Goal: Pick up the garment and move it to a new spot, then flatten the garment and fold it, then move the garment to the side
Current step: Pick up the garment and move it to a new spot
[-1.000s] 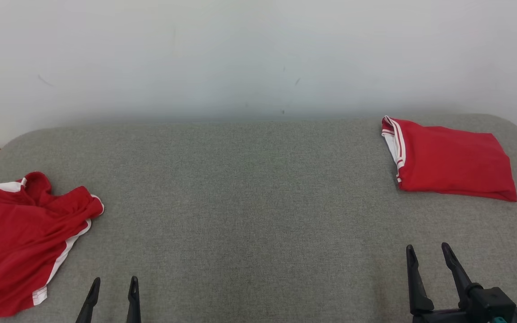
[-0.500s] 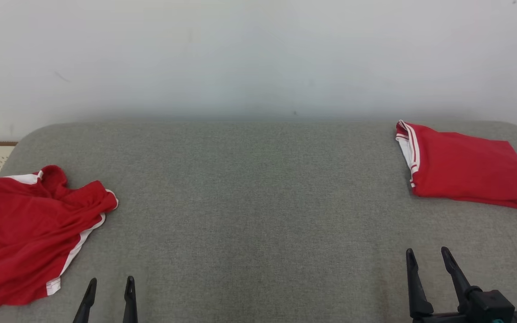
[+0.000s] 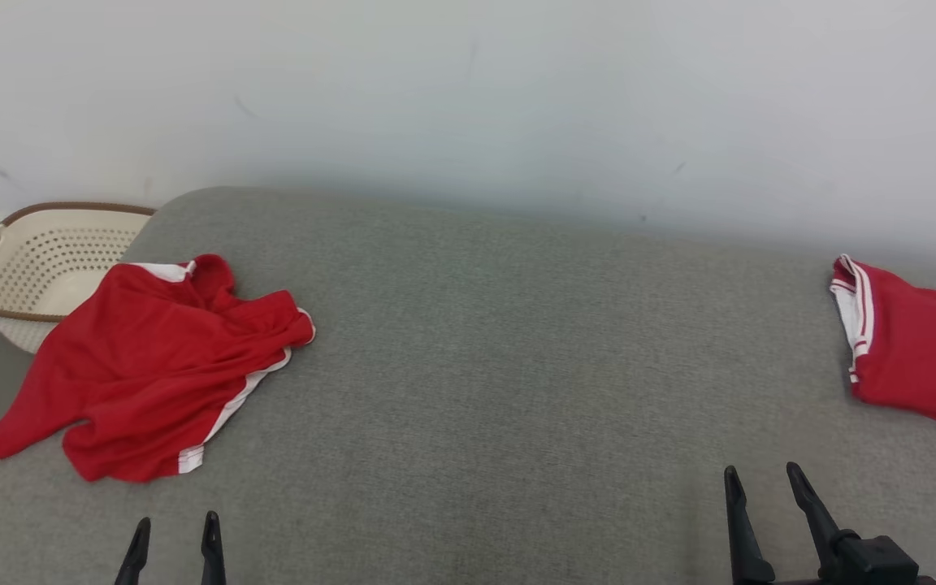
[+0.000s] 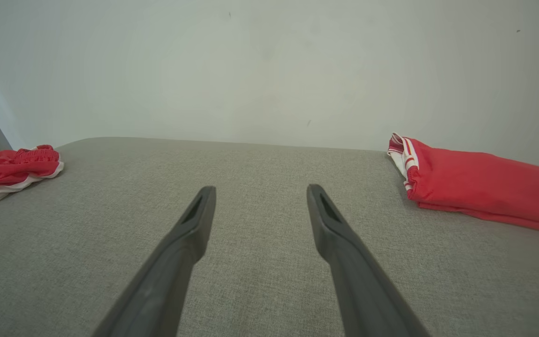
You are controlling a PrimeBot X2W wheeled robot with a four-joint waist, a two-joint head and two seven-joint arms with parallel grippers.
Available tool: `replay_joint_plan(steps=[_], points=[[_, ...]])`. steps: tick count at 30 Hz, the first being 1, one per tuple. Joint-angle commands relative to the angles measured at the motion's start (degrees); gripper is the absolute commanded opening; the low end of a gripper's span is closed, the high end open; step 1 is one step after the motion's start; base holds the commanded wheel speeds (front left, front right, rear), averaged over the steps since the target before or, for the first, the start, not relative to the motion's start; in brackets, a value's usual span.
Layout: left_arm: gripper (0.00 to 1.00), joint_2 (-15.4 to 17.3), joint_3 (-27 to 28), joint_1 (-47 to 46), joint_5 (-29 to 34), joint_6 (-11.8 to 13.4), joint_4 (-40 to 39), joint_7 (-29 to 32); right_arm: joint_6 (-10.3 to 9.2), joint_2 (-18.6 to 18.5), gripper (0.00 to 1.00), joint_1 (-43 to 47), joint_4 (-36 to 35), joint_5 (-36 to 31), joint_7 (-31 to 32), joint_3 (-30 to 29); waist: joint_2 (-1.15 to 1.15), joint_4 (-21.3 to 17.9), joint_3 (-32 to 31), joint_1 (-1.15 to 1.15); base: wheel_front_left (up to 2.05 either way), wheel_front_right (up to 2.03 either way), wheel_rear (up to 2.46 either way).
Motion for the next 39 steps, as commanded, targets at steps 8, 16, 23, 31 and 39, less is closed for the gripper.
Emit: replay_joint_plan(steps=[8,16,23,31,39], points=[[1.00,1.11,2.11,1.93,-0.61,0.54,-0.71,-0.28,0.02,0.34,1.00,-0.81,1.16,0.82,-0.07,1.73,0.00,10.33,-0.84,0.00,0.00,0.00,0.00],[1.00,1.48,2.58,2.47,-0.55,0.58,-1.04,-0.28,0.02,0.54,1.00,-0.89,1.51,1.23,-0.07,2.62,0.00,13.45,-1.40,0.00,0.00,0.00,0.00],[1.00,1.64,2.90,2.91,-0.68,0.64,-0.97,-0.28,0.02,0.70,1.00,-1.18,1.85,1.46,-0.07,3.06,0.00,13.95,-1.53,0.00,0.00,0.00,0.00],[1.00,1.40,3.60,2.28,-1.47,0.91,-1.49,-0.28,0.02,0.20,1.00,-2.05,2.13,1.64,-0.07,3.67,0.00,12.08,-1.23,0.00,0.00,0.00,0.00],[1.00,3.44,4.30,-2.26,-2.78,-0.66,-0.47,0.37,0.02,-0.17,1.00,-4.35,1.75,1.76,-0.07,5.63,0.00,7.57,0.83,0.00,0.00,0.00,0.00]])
